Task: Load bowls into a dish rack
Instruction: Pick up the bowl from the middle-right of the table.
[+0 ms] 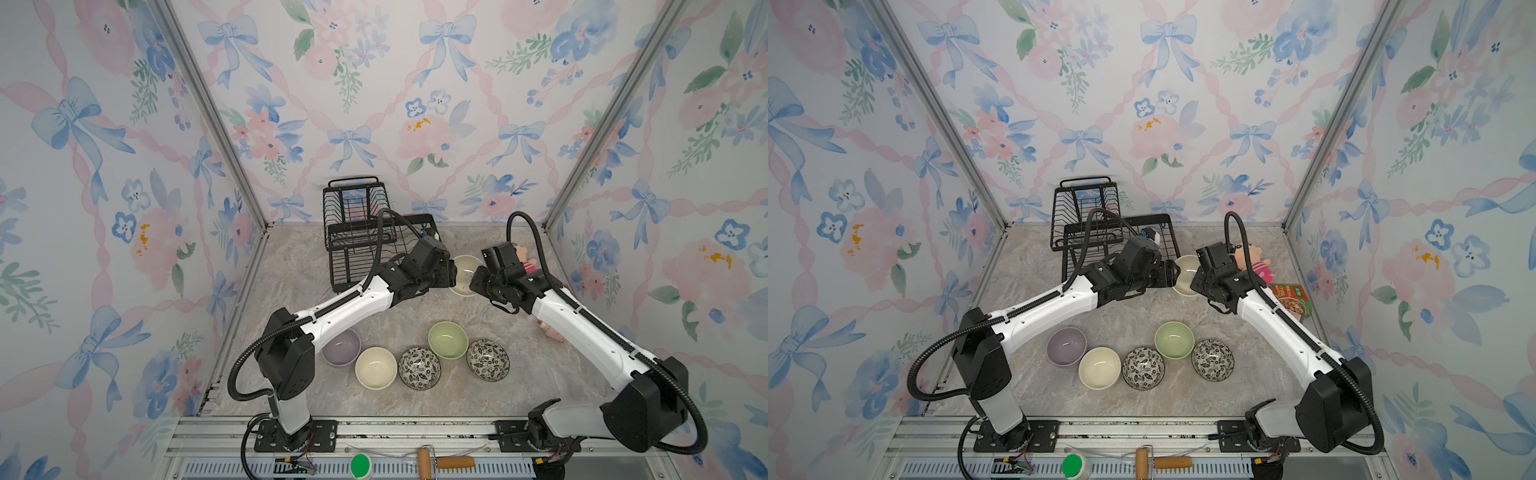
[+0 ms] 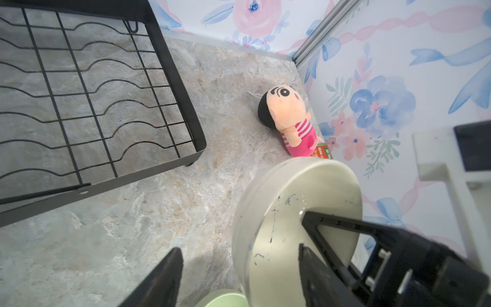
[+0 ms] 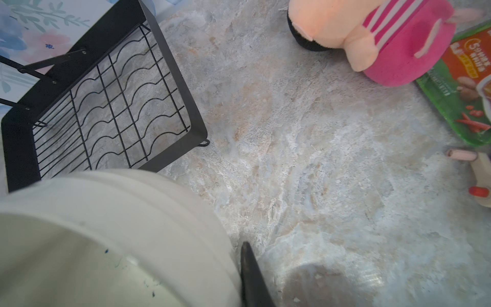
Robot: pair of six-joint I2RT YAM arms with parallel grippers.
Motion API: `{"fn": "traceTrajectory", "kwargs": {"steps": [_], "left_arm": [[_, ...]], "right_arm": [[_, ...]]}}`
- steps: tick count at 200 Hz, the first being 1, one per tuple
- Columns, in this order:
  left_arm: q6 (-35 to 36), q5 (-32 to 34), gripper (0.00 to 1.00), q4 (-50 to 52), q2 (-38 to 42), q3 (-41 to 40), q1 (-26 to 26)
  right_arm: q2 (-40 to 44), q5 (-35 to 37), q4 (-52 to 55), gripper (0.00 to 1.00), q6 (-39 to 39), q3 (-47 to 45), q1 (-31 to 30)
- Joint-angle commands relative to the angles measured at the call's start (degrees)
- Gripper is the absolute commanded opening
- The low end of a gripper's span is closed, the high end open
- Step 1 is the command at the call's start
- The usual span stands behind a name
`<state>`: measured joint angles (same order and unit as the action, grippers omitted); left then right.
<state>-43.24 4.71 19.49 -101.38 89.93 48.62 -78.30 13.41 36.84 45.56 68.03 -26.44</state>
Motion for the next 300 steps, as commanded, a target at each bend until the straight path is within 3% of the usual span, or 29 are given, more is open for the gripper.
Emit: {"fn": "traceTrajectory", "kwargs": {"steps": [1,25,47,70,85,109,146,248,300], "left_arm": [[-2.9,-2.4,0.58,0.0,-1.1,1.5,0.0],[-3.4,-4.3,0.41,-0.5,-2.0,2.2,-0.1],[-3.5,-6.7,0.13,-0.6,-3.2,3.5,-0.3],[-4.5,-8.2,0.09,-0.6,-3.6,3.9,-0.9],[-4.4,-8.4,0.01,-0.8,-3.5,3.9,-0.9],[-4.6,-10.3,0.0,-2.4,-3.6,3.9,-1.2],[-5.8,-11.0,0.0,-5.3,-3.9,3.5,-1.2],[-9.9,3.9,0.0,-7.3,-4.4,6.2,-1.3],[-11.6,7.4,0.0,-9.8,-6.1,6.6,-1.2]], "right_arm": [[2.7,3.0,-3.9,0.0,4.0,2.5,-1.5],[3.7,3.9,-6.4,0.0,5.9,1.2,-2.2],[3.7,3.8,-8.2,0.0,6.6,1.0,-2.6],[3.7,3.9,-8.5,0.0,6.8,1.1,-3.0],[3.8,3.8,-8.6,0.0,6.7,0.9,-2.9],[3.7,2.9,-9.2,0.01,6.8,0.5,-2.9],[2.5,0.9,-9.1,0.11,7.9,1.5,-2.9],[3.1,-5.2,-3.8,0.62,15.4,4.9,1.1],[3.8,-7.2,-2.6,0.81,17.6,5.8,2.9]]}}
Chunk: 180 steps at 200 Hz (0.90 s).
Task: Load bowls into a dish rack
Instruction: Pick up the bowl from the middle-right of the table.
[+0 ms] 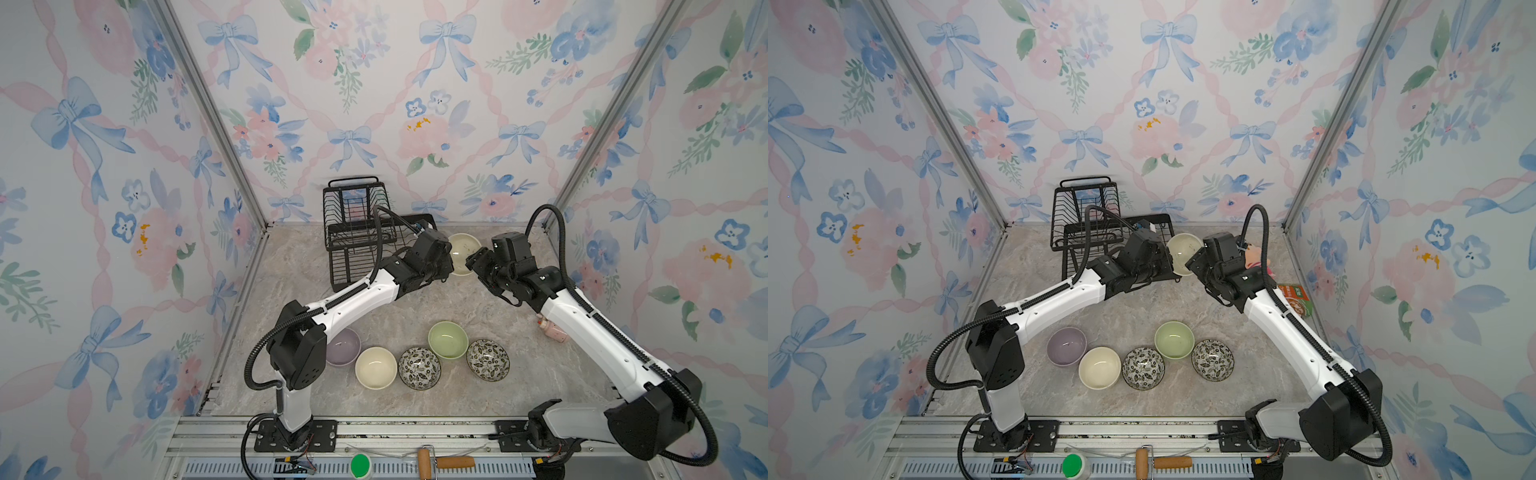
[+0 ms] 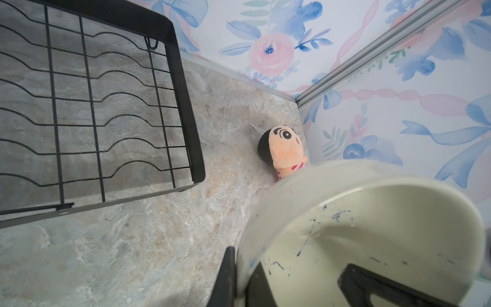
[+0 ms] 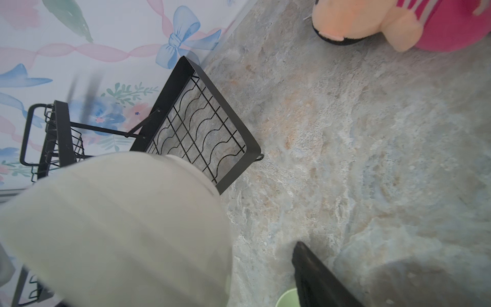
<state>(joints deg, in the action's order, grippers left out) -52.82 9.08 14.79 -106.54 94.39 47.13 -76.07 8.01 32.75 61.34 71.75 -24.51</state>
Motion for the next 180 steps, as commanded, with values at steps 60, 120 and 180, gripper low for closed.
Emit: {"fn": "traceTrajectory", "kwargs": {"steps": [60,120,180], "left_arm": [[-1.8,8.6,0.0,-6.6,-2.2,3.2,0.2],[1.0,13.2,0.0,-7.9,-3.9,5.5,0.0],[6.4,17.0,0.0,-12.8,-4.2,3.8,0.7]], "right_arm": [[3.1,-4.6,1.3,0.96,4.7,1.6,2.9],[6.0,-7.2,3.1,0.96,10.9,1.4,5.9],[7.1,-8.1,5.8,0.96,23.3,4.7,7.9]]}}
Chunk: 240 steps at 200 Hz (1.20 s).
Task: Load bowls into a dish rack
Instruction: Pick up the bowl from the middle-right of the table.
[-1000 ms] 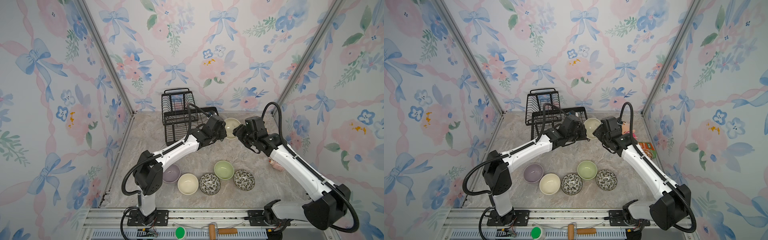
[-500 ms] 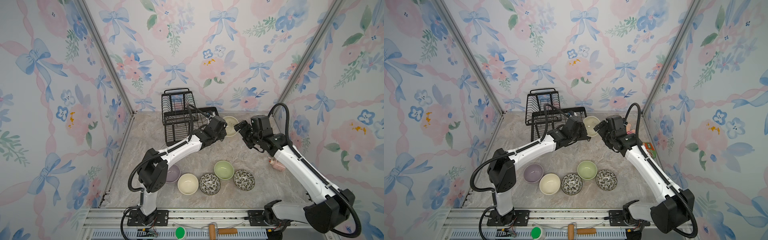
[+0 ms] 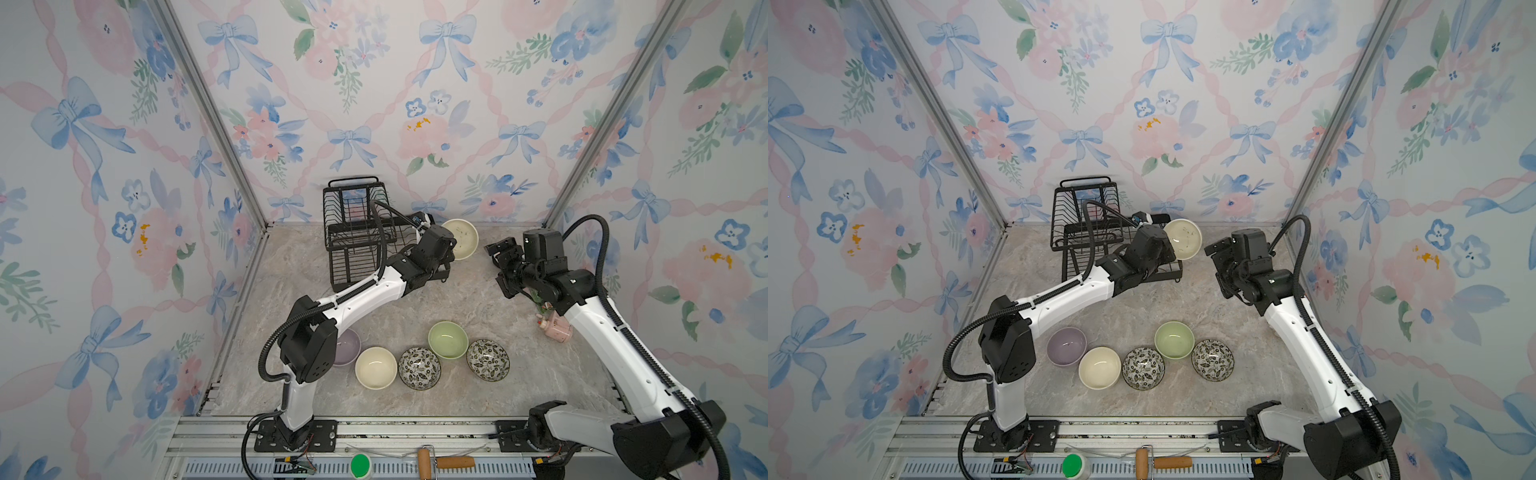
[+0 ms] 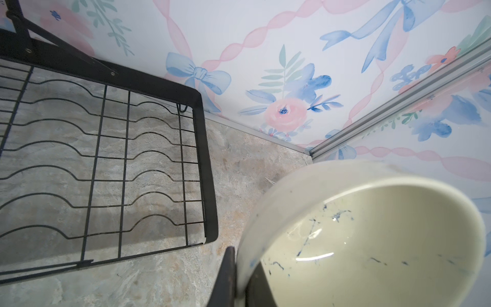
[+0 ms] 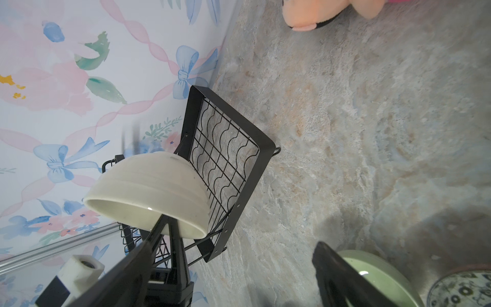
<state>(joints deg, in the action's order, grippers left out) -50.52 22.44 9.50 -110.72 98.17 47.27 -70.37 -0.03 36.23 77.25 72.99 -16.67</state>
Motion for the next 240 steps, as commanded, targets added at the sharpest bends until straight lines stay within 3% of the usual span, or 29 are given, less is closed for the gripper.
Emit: {"fn": "traceTrajectory", "kwargs": {"steps": [1,46,141,154,206,240], "left_arm": [[4.3,3.7,0.0,-7.7,0.0,-0.2,0.5],[12.8,6.3,0.0,-20.8,2.7,-9.2,1.7],[17.8,8.4,0.0,-22.6,6.0,-12.3,4.0],[18.2,8.7,0.0,-23.1,6.5,-12.7,4.4],[19.6,10.2,0.0,-24.0,8.9,-14.3,5.4],[20.2,11.8,0.0,-24.0,10.0,-15.6,5.6]], "right_arm": [[1.4,0.0,2.3,0.96,7.7,3.6,0.0],[-0.3,2.0,-5.5,0.96,21.8,4.7,-3.5],[-8.5,6.4,-14.5,0.96,29.8,6.4,-7.8],[-9.7,7.3,-15.1,1.0,30.4,6.7,-7.8],[-14.3,12.5,-15.8,0.64,31.9,10.2,-7.7],[-15.2,14.9,-17.3,0.31,31.9,11.3,-7.8]]}}
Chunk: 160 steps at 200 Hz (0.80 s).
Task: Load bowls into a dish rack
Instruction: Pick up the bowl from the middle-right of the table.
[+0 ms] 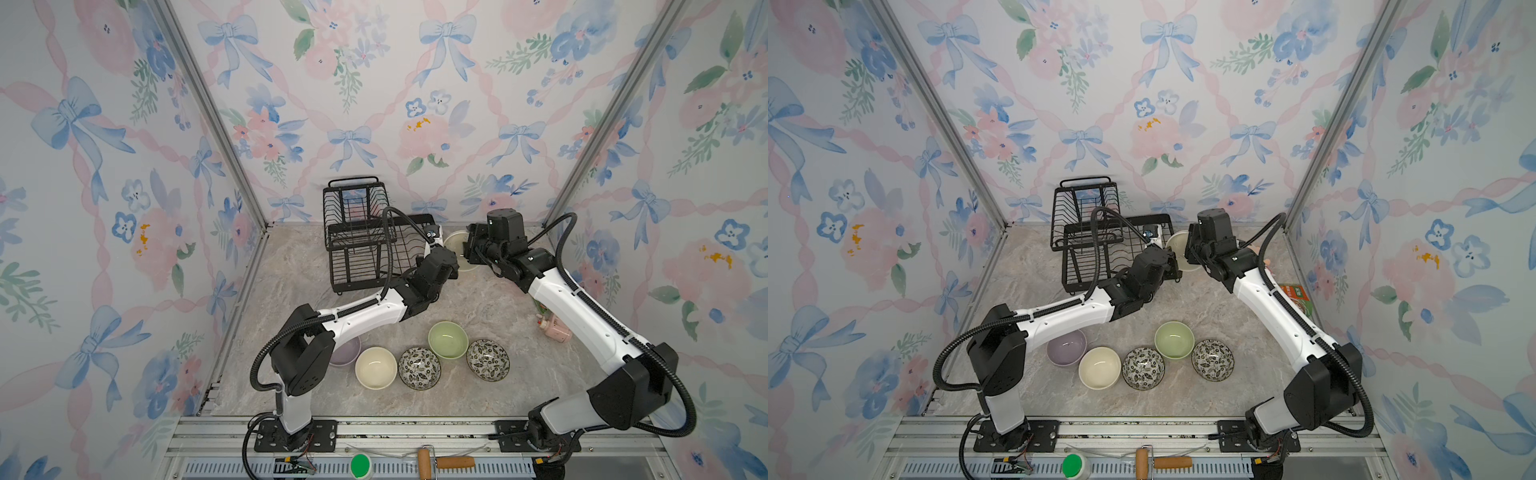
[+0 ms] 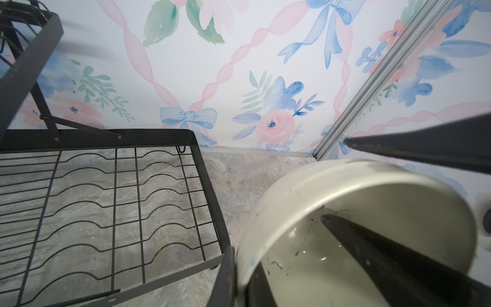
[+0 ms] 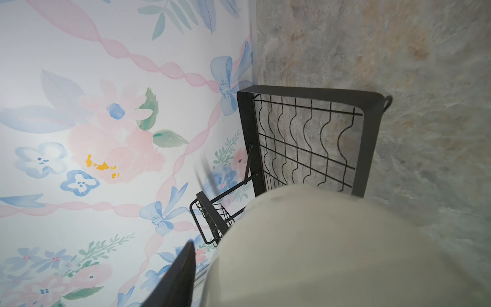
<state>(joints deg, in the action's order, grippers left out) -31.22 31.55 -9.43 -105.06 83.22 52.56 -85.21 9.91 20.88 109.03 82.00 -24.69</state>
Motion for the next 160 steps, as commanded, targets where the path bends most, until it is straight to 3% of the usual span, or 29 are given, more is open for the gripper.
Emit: {"fn": "traceTrajectory", "kwargs": {"steps": [1,13,40,55,65,74,87,113,116,122,144,160], "left_arm": [[0.9,2.8,0.0,-5.1,4.3,-0.7,0.3],[1.0,2.9,0.0,-5.1,4.9,-1.1,0.3],[1.3,2.6,0.0,-5.0,5.7,-1.3,0.4],[1.0,2.4,0.23,-4.3,6.2,-1.2,0.3],[0.5,2.1,0.31,-3.1,7.0,-1.3,0.3],[-0.4,2.2,0.45,-1.1,7.7,-0.9,0.2],[-3.1,1.5,0.61,5.7,8.2,1.8,-0.3],[-5.3,-1.6,0.8,20.7,9.9,8.6,-1.5],[-5.4,-2.1,0.89,22.2,10.3,9.3,-1.8],[-5.3,-3.1,0.96,25.0,11.2,10.5,-2.2],[-3.8,-4.7,0.98,35.6,14.8,15.0,-4.4],[-4.3,-7.7,0.98,43.7,17.3,18.2,-9.2]], "right_arm": [[-0.4,5.0,-2.0,0.3,0.1,2.2,0.2],[-0.5,4.8,-2.9,0.17,-0.6,2.2,0.4],[0.1,3.5,-8.6,0.0,-5.1,0.3,1.2],[1.0,2.0,-14.8,0.0,-9.4,-1.6,2.5],[1.7,0.0,-18.8,0.0,-12.2,-3.0,3.8],[2.5,-2.2,-21.8,0.0,-14.1,-4.4,5.3],[3.5,-5.9,-27.8,0.0,-16.2,-7.5,7.7],[3.3,-16.7,-39.3,0.0,-18.2,-12.0,12.8],[3.1,-17.8,-40.7,0.0,-18.6,-12.1,13.1],[2.5,-20.6,-43.1,0.0,-19.3,-12.5,13.8],[0.9,-26.0,-49.0,0.0,-22.4,-14.1,14.3],[-1.3,-27.8,-55.6,0.0,-24.2,-15.5,13.3]]}}
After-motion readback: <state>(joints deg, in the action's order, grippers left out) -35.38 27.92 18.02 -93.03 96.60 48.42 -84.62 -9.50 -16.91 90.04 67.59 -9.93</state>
